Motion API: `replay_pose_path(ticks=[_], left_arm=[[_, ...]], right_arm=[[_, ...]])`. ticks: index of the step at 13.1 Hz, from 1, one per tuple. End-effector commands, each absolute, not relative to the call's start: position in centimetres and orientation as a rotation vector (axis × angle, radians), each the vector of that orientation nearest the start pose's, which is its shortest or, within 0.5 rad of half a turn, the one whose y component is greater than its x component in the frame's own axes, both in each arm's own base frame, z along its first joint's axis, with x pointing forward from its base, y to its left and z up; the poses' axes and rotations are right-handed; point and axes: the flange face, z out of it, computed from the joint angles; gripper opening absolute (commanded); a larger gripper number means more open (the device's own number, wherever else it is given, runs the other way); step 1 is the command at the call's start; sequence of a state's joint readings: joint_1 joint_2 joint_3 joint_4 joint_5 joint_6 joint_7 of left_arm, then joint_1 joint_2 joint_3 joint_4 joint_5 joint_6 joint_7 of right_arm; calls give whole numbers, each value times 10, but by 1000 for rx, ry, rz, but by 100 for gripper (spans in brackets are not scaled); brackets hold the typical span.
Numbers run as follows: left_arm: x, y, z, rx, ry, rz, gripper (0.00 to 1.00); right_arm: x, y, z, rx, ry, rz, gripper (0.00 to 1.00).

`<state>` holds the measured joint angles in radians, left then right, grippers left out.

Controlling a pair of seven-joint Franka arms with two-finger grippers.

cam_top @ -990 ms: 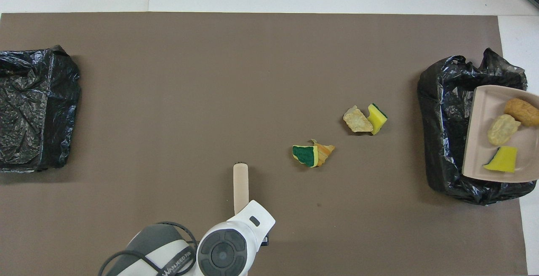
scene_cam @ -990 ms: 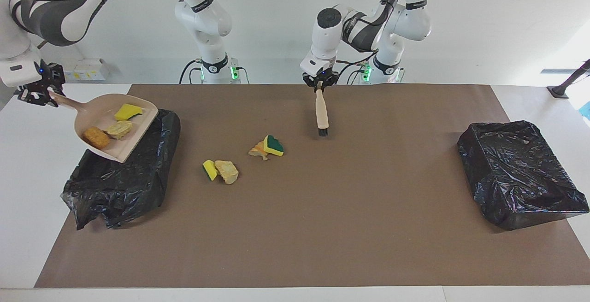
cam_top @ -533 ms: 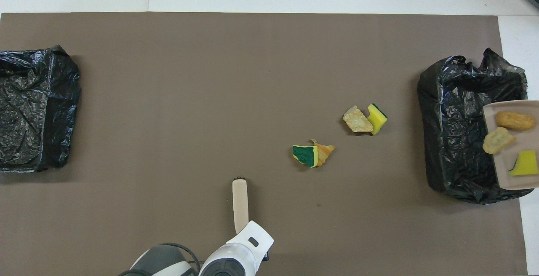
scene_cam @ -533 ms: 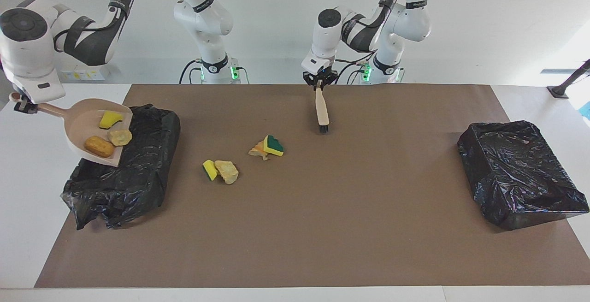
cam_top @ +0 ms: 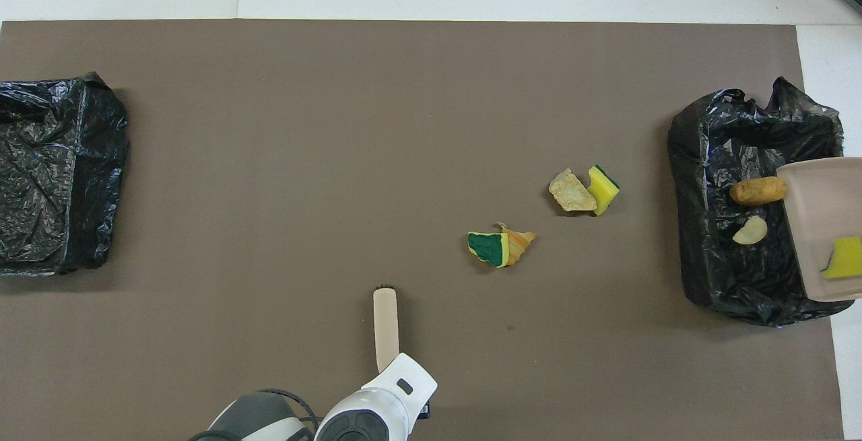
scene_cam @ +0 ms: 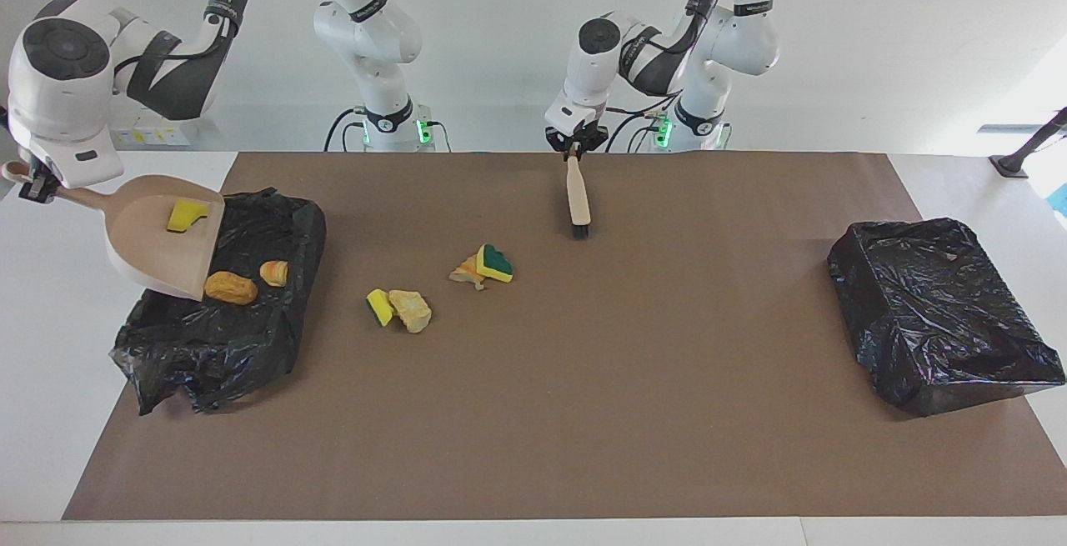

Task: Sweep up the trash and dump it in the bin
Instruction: 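Tilt the dustpan with the right gripper to dump pieces into the bag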

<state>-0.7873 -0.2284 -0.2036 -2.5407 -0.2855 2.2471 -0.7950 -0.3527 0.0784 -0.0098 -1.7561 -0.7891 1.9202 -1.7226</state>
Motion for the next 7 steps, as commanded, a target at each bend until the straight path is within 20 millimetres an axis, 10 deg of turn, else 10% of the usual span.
replay_pose_path(ticks=[1,3,7], left_arm=[[221,-359,350,-3211,34,283,14],[230,-360,350,-3213,9,289,100],[307,-362,372,-3250,-197,288,100]], right_arm=[[543,-240,556,1751,1737,-894,0],[547,-215,560,1704,1685,-945,0],[559,-168,561,1637,1629,-964,0]])
